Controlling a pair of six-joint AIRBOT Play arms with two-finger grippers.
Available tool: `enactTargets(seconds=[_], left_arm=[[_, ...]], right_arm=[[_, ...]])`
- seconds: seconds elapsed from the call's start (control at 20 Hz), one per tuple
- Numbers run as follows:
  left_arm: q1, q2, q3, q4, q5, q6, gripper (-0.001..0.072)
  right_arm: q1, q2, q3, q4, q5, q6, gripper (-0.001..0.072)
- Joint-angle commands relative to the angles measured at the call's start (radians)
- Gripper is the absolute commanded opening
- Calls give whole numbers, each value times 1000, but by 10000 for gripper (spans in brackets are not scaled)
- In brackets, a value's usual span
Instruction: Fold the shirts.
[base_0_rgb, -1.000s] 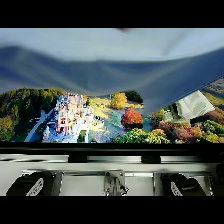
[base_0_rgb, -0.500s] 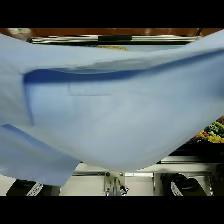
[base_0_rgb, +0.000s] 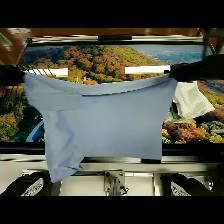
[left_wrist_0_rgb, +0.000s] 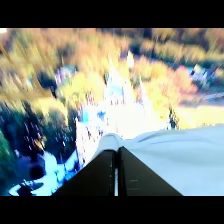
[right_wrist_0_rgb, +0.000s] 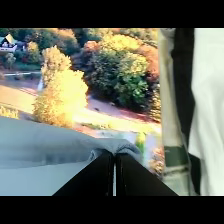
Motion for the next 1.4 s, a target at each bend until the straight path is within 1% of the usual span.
enactTargets(seconds=[0.0, 0.1, 0.2, 0.3, 0.35, 0.45, 0.55, 0.6, 0.7, 0.9, 1.1, 1.2, 1.25, 1.3, 1.35], left_arm=[[0, -229, -60, -80, 191, -55, 33], [0, -333, -60, -147, 343, -55, 32], [0, -406, -60, -177, 491, -55, 32], [5, -461, -60, -176, 585, -55, 32], [13, -488, -60, -176, 603, -55, 32], [29, -534, -60, -176, 591, -63, 32], [51, -568, -60, -176, 547, -148, 31], [61, -579, -60, -176, 531, -168, 31], [70, -590, -60, -176, 526, -167, 32], [67, -601, -60, -192, 536, -167, 32], [67, -601, -57, -268, 632, -167, 32], [67, -601, -57, -272, 650, -166, 33], [68, -601, -58, -272, 647, -141, 33], [68, -601, -57, -272, 625, -80, 32], [69, -597, -56, -272, 581, -22, 32]], right_arm=[[1, -228, -23, 67, 283, 7, 82], [1, -311, -23, 66, 434, 7, 82], [1, -368, -23, 63, 577, 7, 82], [0, -407, -23, 63, 689, 10, 82], [0, -426, -23, 63, 717, 11, 82], [-8, -460, -23, 62, 701, 26, 82], [-37, -483, -23, 63, 641, 73, 82], [-61, -492, -23, 64, 616, 109, 82], [-101, -497, -24, 79, 586, 145, 81], [-91, -497, -24, 119, 571, 140, 81], [-52, -497, -24, 115, 549, 117, 82], [-54, -497, -24, 115, 517, 117, 82], [-58, -497, -24, 115, 488, 117, 82], [-60, -494, -24, 115, 436, 109, 82], [-62, -488, -24, 103, 369, 79, 82]])
